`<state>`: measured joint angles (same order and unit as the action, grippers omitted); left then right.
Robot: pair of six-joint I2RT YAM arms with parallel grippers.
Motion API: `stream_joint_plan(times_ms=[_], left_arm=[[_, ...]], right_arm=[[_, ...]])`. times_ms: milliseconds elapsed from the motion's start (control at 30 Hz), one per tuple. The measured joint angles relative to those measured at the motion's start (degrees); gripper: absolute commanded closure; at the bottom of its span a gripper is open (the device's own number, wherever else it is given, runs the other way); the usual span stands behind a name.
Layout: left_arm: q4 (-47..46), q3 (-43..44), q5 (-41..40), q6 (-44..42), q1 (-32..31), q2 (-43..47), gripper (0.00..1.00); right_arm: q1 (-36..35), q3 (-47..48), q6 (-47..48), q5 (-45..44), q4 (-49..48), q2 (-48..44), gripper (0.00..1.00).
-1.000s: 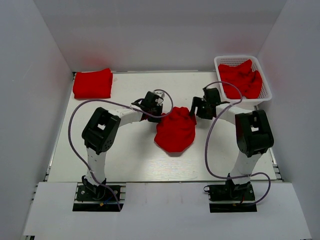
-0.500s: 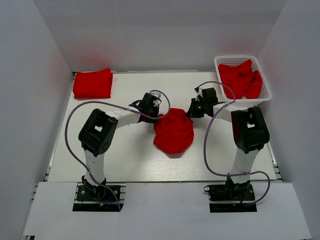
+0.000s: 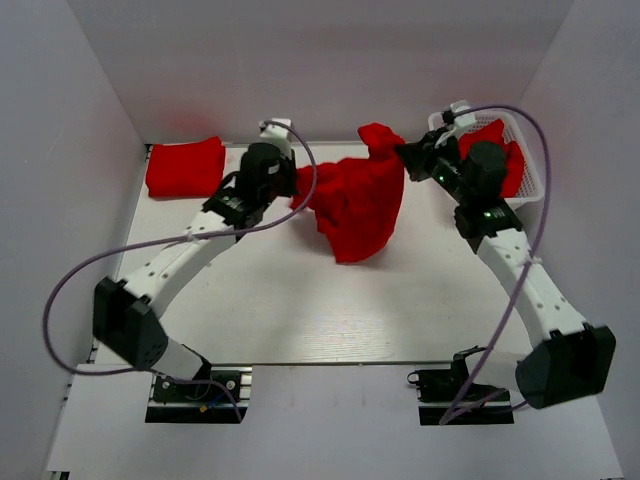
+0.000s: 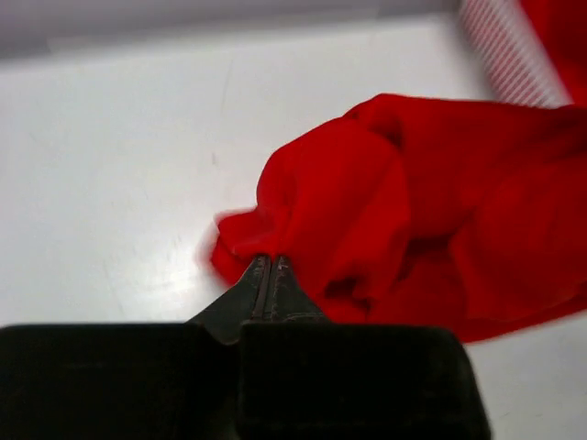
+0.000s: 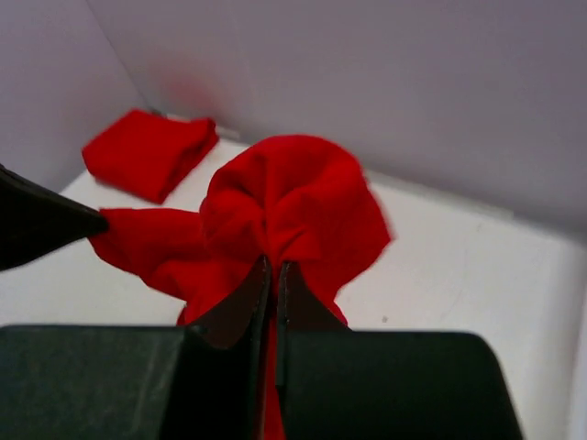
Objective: Fold and stack the t-shirts
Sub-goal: Flatten out the tshirt
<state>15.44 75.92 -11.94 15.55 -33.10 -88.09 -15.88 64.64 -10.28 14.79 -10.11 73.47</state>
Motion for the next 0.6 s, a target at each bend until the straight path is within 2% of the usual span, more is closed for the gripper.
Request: stream_joint_plan(times_ms=[200, 367, 600], left_arm=[[-1.5, 4.8, -1.5, -3.5, 0.0, 14.8, 1.00], [-0.2, 6.1, -6.0, -5.6, 0.0, 26.3, 1.00], [5.2, 6.8, -22.7, -6.2, -0.2, 34.5, 1.00]], right_arm=[[0.0, 4.4, 3.7, -1.0, 2.4, -10.2, 1.00], [0.0, 6.5, 6.1, -4.7, 6.6, -18.6, 1.00], [0.0, 7.4, 10.3, -19.9, 10.0, -27.6, 1.00]])
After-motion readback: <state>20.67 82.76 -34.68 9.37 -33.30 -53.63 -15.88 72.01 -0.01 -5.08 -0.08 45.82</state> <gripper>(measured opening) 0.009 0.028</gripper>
